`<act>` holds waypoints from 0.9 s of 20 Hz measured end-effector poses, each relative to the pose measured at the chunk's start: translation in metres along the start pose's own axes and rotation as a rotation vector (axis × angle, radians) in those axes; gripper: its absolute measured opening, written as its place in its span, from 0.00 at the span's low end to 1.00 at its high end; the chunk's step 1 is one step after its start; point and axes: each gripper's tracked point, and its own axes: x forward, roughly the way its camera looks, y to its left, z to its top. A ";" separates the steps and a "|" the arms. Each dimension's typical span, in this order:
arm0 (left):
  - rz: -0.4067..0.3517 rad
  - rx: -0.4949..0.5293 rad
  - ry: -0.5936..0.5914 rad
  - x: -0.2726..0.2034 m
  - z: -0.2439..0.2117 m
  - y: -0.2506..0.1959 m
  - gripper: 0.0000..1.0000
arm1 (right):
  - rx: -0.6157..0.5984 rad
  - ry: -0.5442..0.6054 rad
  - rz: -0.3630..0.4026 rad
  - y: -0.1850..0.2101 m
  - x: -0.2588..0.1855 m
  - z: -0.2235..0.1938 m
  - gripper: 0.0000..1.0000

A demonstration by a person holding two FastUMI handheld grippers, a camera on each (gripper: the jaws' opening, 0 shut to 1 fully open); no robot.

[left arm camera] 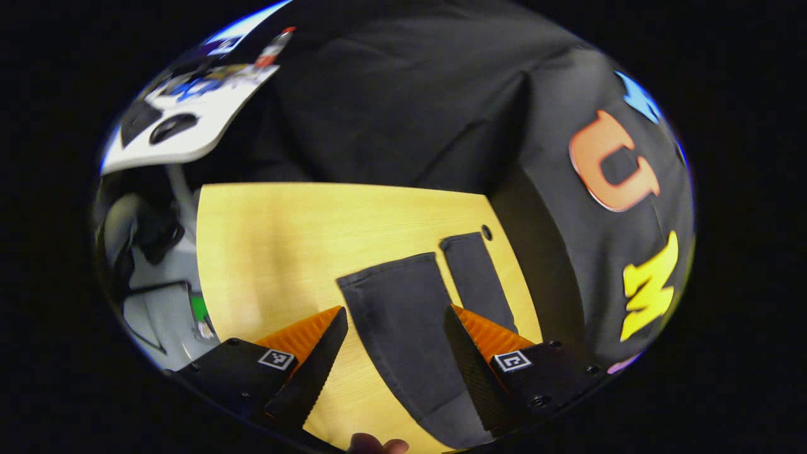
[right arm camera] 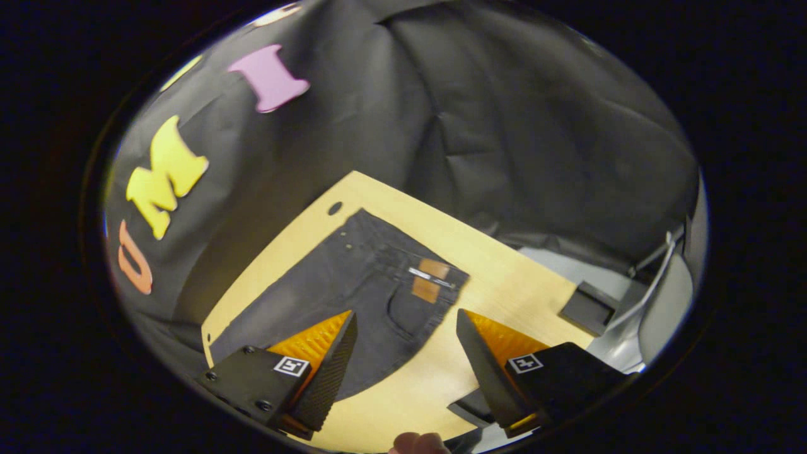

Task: Grasp the waist and the cuffs of the jeans and fold them to make the two legs overlap; first hold the waist and fold one-third of the jeans toward the cuffs, then hold the cuffs and fold the remaining one-third in the same direction to finish folding.

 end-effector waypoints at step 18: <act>0.053 -0.163 0.090 0.080 0.006 0.011 0.98 | -0.001 0.054 -0.110 -0.014 0.091 0.010 0.98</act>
